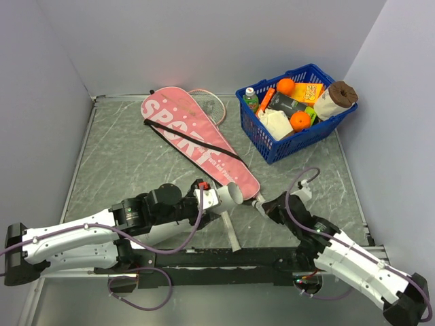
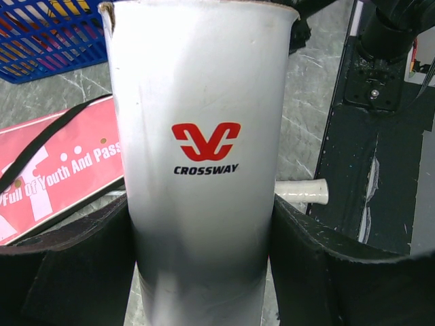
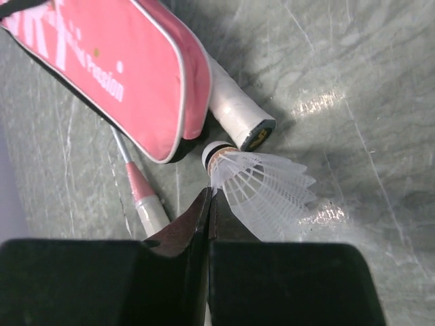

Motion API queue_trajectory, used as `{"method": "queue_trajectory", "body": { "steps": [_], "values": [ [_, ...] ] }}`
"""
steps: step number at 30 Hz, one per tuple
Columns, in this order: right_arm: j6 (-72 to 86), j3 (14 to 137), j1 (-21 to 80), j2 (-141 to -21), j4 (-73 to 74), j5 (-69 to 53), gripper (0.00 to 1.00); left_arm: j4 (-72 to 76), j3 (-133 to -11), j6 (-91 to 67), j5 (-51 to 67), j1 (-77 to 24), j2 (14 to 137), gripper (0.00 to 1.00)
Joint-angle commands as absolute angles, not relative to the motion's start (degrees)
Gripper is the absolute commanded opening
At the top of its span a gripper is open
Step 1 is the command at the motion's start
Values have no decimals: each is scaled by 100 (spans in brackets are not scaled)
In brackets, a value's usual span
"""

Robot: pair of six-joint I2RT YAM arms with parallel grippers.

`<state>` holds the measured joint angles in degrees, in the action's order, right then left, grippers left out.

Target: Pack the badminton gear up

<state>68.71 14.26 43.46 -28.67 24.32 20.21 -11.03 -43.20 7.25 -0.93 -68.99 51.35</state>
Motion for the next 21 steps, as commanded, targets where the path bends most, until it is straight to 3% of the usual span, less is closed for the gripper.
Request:
{"method": "queue_trajectory", "body": {
  "steps": [1,11,21],
  "values": [
    [6234,2108,4315,-2453,3048,2119,0,-870,-4614,677,-53,-6926,5107,15],
    [3983,4313,4316,-3127,4069,1461,0,-1099,-4711,808,-53,-6926,5326,13],
    [2155,4772,4324,-3261,3524,334,0,-1354,-4571,1213,-403,-6926,5458,11]
  ]
}}
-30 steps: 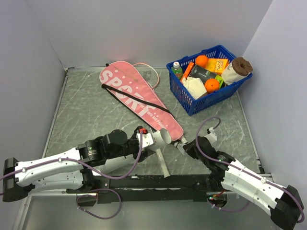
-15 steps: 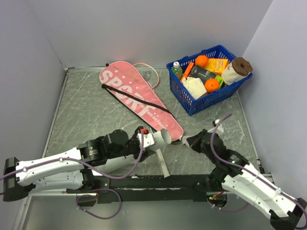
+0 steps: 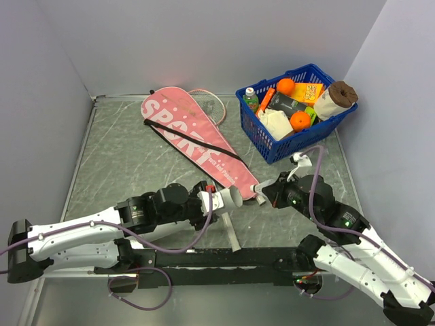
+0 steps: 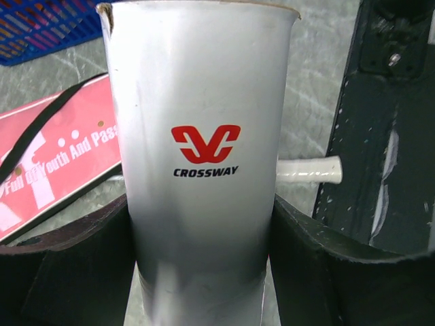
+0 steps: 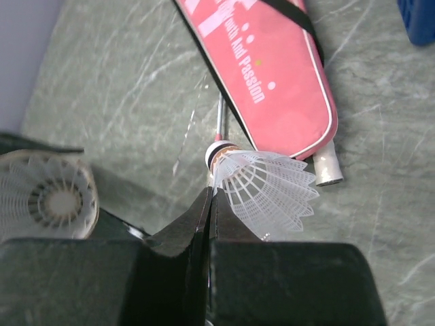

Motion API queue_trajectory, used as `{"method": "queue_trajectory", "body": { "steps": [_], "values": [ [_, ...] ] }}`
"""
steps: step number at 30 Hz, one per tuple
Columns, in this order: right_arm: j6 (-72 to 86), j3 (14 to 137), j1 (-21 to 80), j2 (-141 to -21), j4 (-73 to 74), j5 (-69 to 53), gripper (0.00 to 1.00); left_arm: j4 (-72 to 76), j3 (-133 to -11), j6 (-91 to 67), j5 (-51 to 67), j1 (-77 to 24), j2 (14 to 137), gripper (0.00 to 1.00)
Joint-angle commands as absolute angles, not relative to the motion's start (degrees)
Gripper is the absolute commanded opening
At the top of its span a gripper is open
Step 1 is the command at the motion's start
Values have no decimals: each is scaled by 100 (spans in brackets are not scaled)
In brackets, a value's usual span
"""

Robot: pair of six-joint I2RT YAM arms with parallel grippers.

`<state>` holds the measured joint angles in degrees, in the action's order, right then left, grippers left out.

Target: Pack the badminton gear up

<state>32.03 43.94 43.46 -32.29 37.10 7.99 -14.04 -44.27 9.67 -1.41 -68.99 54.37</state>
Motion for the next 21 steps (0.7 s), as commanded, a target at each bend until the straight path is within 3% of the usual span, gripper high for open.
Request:
{"method": "queue_trajectory", "body": {
  "steps": [1,21],
  "values": [
    [2040,4903,4324,-3365,3542,290,0,-1388,-4570,1248,-474,-6926,5484,11],
    [1125,5713,4307,-4052,3727,-1371,0,-1626,-4447,1468,-879,-6899,6056,5]
  ]
}}
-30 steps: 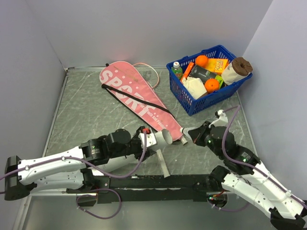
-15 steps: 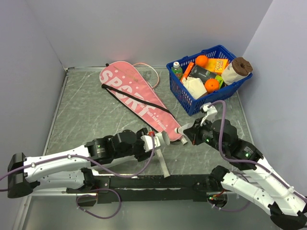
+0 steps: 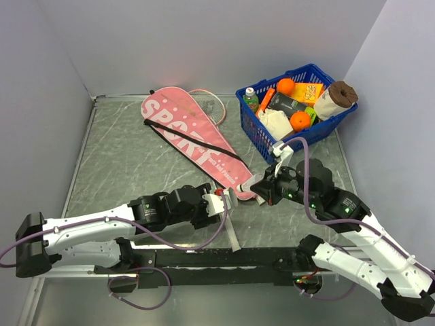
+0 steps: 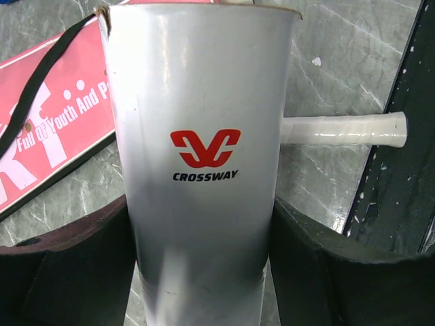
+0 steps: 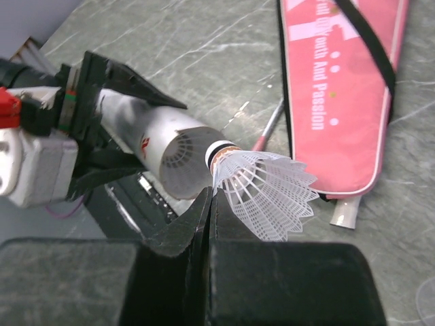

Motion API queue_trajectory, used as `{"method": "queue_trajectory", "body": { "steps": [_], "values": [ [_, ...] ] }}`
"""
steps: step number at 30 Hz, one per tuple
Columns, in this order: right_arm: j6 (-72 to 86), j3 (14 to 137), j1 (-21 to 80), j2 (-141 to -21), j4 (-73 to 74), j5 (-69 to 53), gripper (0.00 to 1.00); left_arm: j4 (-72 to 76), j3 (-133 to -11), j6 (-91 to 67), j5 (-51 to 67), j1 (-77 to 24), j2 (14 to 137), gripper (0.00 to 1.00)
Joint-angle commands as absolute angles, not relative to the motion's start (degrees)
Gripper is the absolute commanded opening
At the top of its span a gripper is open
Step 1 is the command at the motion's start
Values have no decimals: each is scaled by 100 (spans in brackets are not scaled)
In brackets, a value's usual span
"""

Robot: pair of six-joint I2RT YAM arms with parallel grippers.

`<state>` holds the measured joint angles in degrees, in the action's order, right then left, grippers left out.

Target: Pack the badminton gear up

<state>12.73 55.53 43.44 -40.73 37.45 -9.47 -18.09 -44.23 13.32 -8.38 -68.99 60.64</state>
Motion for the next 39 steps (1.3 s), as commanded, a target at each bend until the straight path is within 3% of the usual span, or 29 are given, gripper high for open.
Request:
{"method": "queue_trajectory", "body": {
  "steps": [1,22,39],
  "values": [
    [1142,5687,4315,-4060,3709,-1406,0,-1617,-4439,1468,-870,-6899,6047,4],
    [1916,4747,4315,-4307,2418,-2785,0,-1600,-4588,1283,-361,-6899,5634,1],
    [3497,3507,4324,-5413,-991,-4552,0,-1617,-4728,1011,-62,-6899,5432,1]
  ]
}}
